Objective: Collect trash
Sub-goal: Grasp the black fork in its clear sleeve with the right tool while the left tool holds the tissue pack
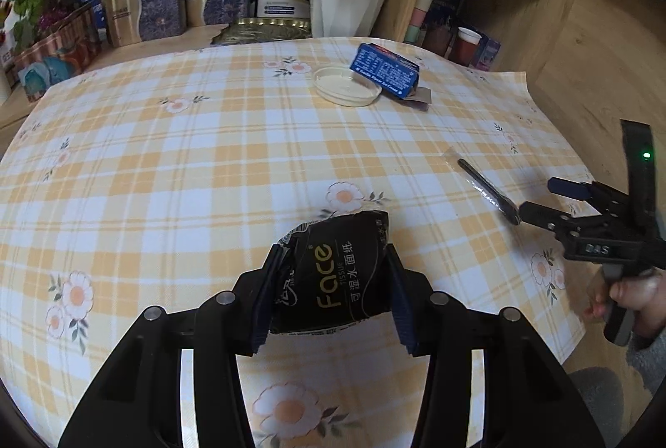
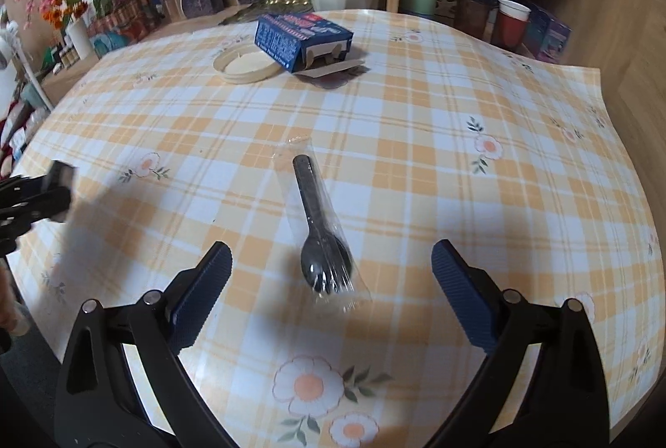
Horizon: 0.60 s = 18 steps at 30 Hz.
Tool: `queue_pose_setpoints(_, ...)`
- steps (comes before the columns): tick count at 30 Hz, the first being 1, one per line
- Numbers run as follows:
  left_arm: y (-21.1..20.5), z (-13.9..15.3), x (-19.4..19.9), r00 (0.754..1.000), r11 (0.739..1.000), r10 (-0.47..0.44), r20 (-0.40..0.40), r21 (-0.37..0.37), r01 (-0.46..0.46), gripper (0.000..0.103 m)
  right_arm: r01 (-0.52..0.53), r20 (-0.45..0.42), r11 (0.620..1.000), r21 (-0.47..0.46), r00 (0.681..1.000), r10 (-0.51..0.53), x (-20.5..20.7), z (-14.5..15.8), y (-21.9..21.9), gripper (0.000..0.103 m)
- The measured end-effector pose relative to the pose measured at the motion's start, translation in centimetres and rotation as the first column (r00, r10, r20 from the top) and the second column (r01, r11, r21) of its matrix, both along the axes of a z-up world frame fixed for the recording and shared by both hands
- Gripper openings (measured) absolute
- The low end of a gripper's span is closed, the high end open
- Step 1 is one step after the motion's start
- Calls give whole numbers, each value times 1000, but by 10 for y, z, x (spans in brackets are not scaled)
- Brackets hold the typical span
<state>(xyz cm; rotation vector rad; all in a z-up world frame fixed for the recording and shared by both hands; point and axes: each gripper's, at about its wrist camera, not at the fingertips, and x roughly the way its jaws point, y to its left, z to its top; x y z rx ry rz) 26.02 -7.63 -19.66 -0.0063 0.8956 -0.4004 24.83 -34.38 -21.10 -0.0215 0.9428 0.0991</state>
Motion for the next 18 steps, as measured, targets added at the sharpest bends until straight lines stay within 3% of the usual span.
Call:
queue_pose_setpoints(3,15,-1,-7,1000,1000,20,-6,-9,-20,46,-7,-23,1000,10,1000,7,12,-6,5,94)
queue_pose_setpoints(10,34,-3,-21,999,999,39,-9,-14,-39,46,49,-88,996,68,995,-43,30,-23,1,74)
queue_pose_setpoints(15,40,1,-30,999,999,45,3,-24,-44,46,29,-89,999,13,996,-28,35,-25,11,70)
queue_pose_setpoints(16,40,2,-31,999,999,45,5,-27,-44,46,23,-87,1000,-4,996,-23,35,-25,14,66)
queue_pose_setpoints(18,40,4,-33,999,999,42,6,-32,-42,46,3,-88,1000,1,996,-3,36,-23,20,46)
